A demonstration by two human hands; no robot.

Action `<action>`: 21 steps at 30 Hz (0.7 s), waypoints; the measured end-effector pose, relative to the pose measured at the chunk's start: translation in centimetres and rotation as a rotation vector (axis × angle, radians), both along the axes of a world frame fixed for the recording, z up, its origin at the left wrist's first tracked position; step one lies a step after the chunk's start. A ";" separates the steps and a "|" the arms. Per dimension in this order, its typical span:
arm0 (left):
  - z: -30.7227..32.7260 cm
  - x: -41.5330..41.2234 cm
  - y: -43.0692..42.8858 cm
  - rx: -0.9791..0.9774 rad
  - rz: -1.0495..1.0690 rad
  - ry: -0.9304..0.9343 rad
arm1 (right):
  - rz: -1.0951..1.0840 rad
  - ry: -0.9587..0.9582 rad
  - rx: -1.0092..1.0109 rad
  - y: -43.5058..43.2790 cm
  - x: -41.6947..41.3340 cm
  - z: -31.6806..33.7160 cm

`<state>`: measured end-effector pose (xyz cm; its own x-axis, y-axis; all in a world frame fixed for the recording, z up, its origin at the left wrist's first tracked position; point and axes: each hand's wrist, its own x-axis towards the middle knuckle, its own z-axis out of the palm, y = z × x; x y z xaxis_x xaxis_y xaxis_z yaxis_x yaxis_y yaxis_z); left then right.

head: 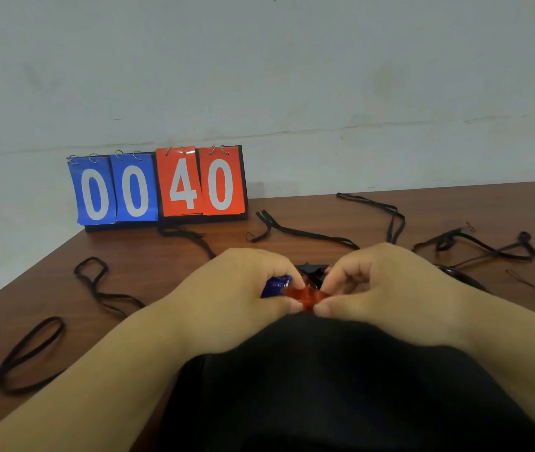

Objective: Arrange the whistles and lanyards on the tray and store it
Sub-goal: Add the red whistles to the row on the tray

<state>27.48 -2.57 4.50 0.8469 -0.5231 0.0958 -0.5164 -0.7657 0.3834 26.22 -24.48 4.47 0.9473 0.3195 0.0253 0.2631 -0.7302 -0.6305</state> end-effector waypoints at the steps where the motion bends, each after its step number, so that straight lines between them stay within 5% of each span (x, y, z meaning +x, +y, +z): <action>1: -0.1 0.1 0.0 0.039 -0.005 0.024 | 0.023 0.006 -0.054 0.1 0.0 -0.2; 7: -0.6 0.5 -0.1 0.113 0.006 0.132 | 0.088 0.016 -0.271 0.7 0.2 -1.1; 21: -1.2 2.3 1.3 0.122 0.156 0.085 | 0.027 -0.124 -0.284 3.5 1.5 -2.3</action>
